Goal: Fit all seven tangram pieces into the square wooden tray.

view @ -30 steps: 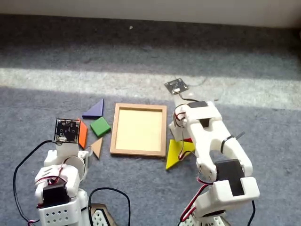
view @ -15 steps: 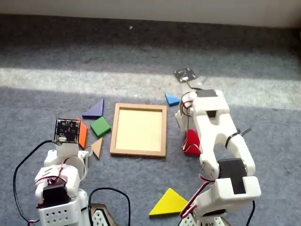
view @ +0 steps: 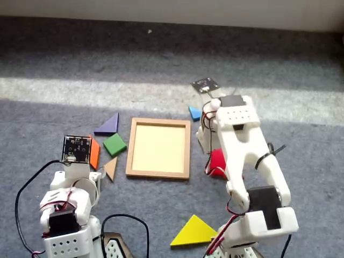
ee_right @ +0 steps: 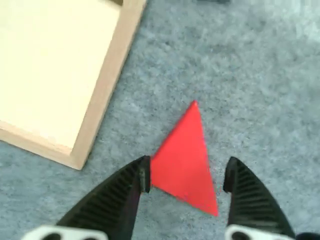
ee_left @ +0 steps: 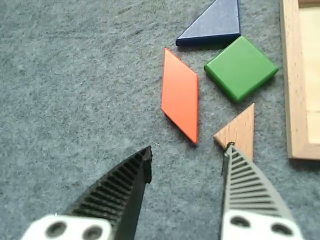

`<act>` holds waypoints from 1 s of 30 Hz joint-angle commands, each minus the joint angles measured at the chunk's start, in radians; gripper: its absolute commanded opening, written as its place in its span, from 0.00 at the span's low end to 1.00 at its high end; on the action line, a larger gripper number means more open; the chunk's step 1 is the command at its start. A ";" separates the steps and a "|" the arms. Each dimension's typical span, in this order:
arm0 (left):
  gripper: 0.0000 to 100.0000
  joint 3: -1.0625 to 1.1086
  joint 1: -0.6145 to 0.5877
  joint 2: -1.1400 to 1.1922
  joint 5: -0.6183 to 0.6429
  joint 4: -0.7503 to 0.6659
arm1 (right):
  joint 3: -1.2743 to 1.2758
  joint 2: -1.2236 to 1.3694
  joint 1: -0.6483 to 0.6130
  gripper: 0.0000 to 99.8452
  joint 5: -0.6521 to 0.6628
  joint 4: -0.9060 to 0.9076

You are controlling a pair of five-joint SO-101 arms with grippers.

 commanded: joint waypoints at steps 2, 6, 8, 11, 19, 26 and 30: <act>0.24 -0.035 -0.007 -0.002 0.009 -0.017 | 0.168 -0.289 -0.036 0.31 -0.015 -0.061; 0.24 -0.035 -0.007 -0.002 0.009 -0.017 | 0.374 -0.460 -0.062 0.31 -0.015 -0.148; 0.24 -0.035 -0.007 -0.002 0.009 -0.017 | 0.446 -0.476 -0.061 0.31 -0.015 -0.197; 0.24 -0.035 -0.007 -0.002 0.009 -0.017 | 0.504 -0.443 -0.059 0.31 -0.015 -0.269; 0.24 -0.035 -0.008 -0.002 0.009 -0.014 | 0.456 -0.214 -0.019 0.31 -0.014 -0.329; 0.24 -0.035 -0.008 -0.002 0.009 -0.014 | 0.380 -0.076 0.008 0.31 -0.012 -0.329; 0.24 -0.035 -0.008 -0.002 0.009 -0.014 | 0.337 -0.028 0.028 0.31 0.025 -0.331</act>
